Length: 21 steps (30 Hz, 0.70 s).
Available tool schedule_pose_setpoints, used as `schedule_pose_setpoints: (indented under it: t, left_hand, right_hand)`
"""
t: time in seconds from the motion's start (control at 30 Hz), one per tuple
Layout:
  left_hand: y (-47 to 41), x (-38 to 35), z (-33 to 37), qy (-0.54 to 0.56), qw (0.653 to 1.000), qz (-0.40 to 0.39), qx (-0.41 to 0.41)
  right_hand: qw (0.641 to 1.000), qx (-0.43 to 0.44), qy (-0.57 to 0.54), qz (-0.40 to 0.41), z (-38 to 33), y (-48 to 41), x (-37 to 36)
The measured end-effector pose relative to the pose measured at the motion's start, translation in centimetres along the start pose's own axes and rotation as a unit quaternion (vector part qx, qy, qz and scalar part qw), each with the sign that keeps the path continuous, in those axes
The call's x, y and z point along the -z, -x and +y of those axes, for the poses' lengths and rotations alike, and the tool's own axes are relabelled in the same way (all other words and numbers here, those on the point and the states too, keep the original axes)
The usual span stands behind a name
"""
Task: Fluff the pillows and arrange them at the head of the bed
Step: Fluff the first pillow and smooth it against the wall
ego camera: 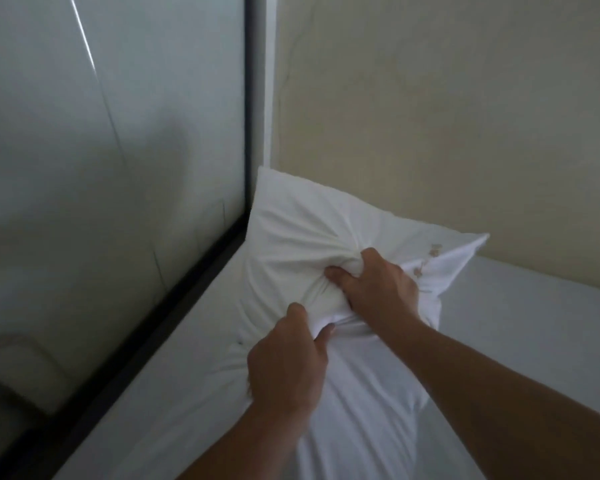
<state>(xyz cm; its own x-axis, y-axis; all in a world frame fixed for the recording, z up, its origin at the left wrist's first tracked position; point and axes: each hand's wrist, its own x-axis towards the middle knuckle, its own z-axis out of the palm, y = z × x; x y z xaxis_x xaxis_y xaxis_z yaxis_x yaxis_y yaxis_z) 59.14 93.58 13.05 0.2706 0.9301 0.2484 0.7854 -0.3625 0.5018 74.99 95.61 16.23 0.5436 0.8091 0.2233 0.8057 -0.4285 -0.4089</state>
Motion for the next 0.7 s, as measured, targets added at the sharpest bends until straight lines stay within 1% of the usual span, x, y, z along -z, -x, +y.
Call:
schedule_pose_setpoints:
  t: [0.07,0.1,0.13,0.17,0.23,0.27,0.3,0.37,0.47,0.53,0.57,0.63,0.7]
  left_hand:
    - [-3.8,-0.8,0.6,-0.02,1.0,0.011,-0.013]
    - [-5.5,-1.6,0.4,-0.052,0.999,-0.007,-0.009]
    - [-6.5,-2.8,-0.4,-0.089,0.995,-0.052,0.006]
    - [-7.0,-4.5,-1.7,-0.123,0.985,-0.116,0.024]
    - [-6.7,-7.7,-4.7,-0.149,0.952,-0.259,0.062]
    - [-6.3,-9.3,-6.2,-0.144,0.939,-0.3,0.085]
    - [-6.0,-10.7,-7.5,-0.139,0.932,-0.317,0.102]
    - [-5.3,-12.7,-9.7,-0.123,0.927,-0.335,0.115]
    - [-4.3,-14.6,-12.3,-0.108,0.939,-0.304,0.119]
    - [-4.4,-15.9,-13.3,-0.101,0.946,-0.287,0.116]
    - [-4.8,-16.4,-13.4,-0.1,0.948,-0.281,0.111]
    - [-5.8,-17.3,-12.6,-0.115,0.952,-0.27,0.089]
    - [-6.6,-18.2,-12.3,-0.116,0.96,-0.248,0.057]
  right_hand:
    - [1.0,-0.001,0.011,0.009,-0.2,-4.1,0.6]
    - [0.999,-0.014,0.028,0.011,0.1,-5.8,0.6]
    - [0.998,-0.033,0.055,0.006,0.7,-7.1,0.3]
    - [0.996,-0.045,0.08,-0.017,1.4,-7.8,-0.6]
    - [0.99,-0.037,0.079,-0.106,3.4,-7.2,-3.5]
    - [0.985,-0.028,0.061,-0.158,4.4,-6.4,-5.1]
    - [0.979,-0.023,0.042,-0.196,5.3,-5.6,-6.7]
    - [0.976,-0.028,0.015,-0.217,6.6,-6.0,-9.4]
    - [0.981,-0.049,0.006,-0.187,5.8,-9.6,-11.5]
    - [0.98,-0.091,0.0,-0.179,5.0,-12.1,-12.9]
    - [0.975,-0.118,-0.003,-0.189,4.7,-12.9,-13.9]
    - [0.964,-0.163,0.001,-0.211,4.9,-13.3,-16.0]
    - [0.961,-0.187,0.013,-0.204,5.8,-12.8,-18.2]
